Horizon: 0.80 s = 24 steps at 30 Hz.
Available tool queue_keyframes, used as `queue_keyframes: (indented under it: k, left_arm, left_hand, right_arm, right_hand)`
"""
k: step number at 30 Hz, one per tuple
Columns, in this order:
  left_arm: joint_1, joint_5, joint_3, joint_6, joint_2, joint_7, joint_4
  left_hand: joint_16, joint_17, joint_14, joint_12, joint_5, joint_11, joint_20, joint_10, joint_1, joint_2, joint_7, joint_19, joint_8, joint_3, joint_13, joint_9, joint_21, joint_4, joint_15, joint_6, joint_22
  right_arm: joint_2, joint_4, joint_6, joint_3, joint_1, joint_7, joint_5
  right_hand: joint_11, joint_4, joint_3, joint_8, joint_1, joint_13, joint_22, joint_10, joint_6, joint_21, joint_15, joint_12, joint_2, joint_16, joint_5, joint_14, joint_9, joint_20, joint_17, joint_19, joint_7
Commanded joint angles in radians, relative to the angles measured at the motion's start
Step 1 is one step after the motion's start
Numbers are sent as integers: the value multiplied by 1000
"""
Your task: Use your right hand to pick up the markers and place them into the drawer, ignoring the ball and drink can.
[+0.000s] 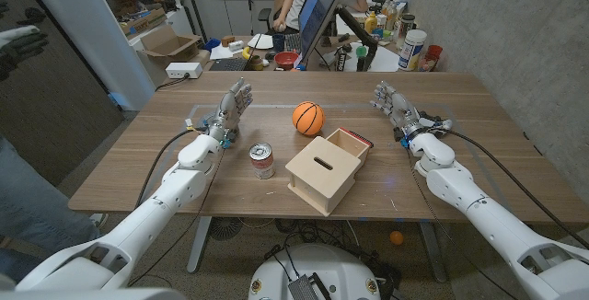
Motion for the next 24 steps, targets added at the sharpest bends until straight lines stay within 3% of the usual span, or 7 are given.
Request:
queue_keyframes:
  k: [1, 18, 24]
  left_arm:
    - [-6, -15, -6, -11, 5, -37, 20]
    - [-6, 19, 3, -10, 16, -10, -9]
    - [-23, -9, 7, -16, 2, -62, 13]
  left_hand:
    - [7, 3, 2, 5, 6, 4, 10, 1, 10, 2, 1, -2, 7, 6, 5, 5, 6, 0, 8, 6, 5]
    - [7, 3, 2, 5, 6, 5, 11, 2, 10, 1, 0, -4, 8, 6, 5, 5, 5, 0, 7, 7, 5]
    - [7, 3, 2, 5, 6, 5, 11, 2, 10, 1, 0, -4, 7, 7, 5, 5, 5, 0, 7, 7, 5]
  right_arm:
    - [-5, -52, -12, 2, -30, -45, -14]
    - [-28, -65, -12, 3, -38, -55, -40]
    - [-51, -86, -10, 15, -63, -73, -52]
  right_hand:
    - [1, 0, 5, 7, 12, 5, 3, 10, 6, 5, -1, 5, 2, 3, 5, 7, 3, 1, 5, 8, -2]
    - [0, -1, 5, 6, 13, 6, 3, 11, 5, 5, 0, 5, 3, 4, 6, 9, 3, 0, 5, 8, -1]
    - [-1, -10, 10, 8, 25, 6, 3, 8, 11, 3, -2, 4, 4, 1, 8, 6, 3, 1, 1, 3, -8]
